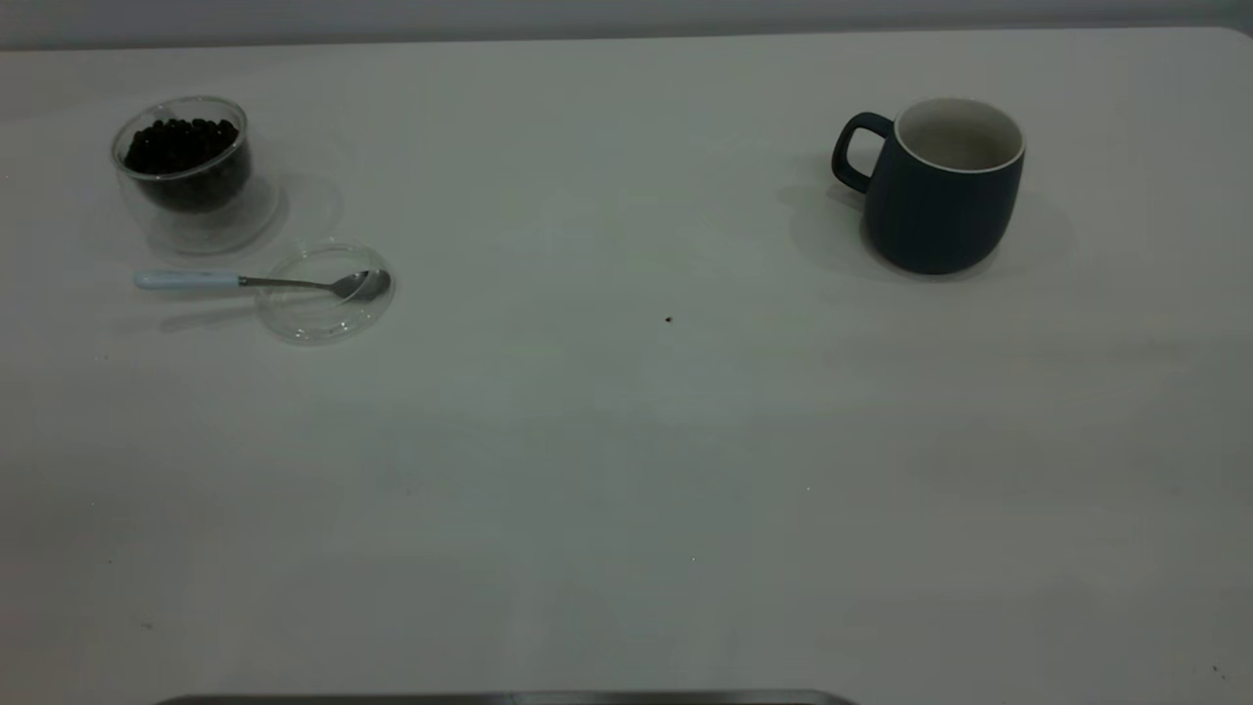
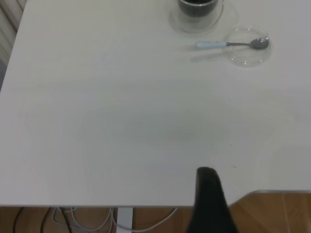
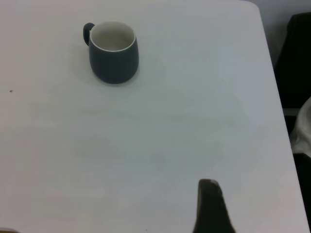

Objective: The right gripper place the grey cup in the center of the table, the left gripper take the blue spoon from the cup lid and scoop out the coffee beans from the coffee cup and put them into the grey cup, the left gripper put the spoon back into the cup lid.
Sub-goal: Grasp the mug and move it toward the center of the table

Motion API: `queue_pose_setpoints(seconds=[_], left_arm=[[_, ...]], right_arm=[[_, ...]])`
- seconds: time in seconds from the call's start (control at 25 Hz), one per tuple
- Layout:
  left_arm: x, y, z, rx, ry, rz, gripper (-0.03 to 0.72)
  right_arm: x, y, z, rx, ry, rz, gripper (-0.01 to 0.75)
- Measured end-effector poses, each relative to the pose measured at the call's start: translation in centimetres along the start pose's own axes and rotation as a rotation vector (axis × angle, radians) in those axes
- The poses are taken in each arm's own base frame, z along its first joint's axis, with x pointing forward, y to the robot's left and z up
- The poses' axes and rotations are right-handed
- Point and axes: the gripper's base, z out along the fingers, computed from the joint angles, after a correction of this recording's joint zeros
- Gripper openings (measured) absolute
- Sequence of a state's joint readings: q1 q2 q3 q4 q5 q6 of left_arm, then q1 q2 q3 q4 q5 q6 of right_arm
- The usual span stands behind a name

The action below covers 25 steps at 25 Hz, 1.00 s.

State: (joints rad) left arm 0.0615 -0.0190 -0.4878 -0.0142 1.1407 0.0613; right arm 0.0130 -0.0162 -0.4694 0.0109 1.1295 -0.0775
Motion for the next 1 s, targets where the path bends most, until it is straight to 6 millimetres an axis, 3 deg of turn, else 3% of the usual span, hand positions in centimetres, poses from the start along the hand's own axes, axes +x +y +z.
queue_pose_setpoints(seconds=[0.56,0.72,0.84,1.0], left_arm=[[0.0,0.0,0.0,0.0,0.0,0.0,0.592],[0.0,0.0,0.0,0.0,0.0,0.0,0.592],[0.0,0.0,0.0,0.0,0.0,0.0,0.592],[0.0,0.0,0.0,0.0,0.0,0.0,0.592]], right_arm=[[-0.1,0.3,-0.1,-0.028,-0.009,0.013,0.462],[-1.4,0.2,-0.1,-0.028,-0.008,0.015,0.462],[-3.6,-0.1,1.6,-0.025,0.056,0.001,0.462],[-7.1,-0.6,5.6,-0.023,0.18,-0.086,0.462]])
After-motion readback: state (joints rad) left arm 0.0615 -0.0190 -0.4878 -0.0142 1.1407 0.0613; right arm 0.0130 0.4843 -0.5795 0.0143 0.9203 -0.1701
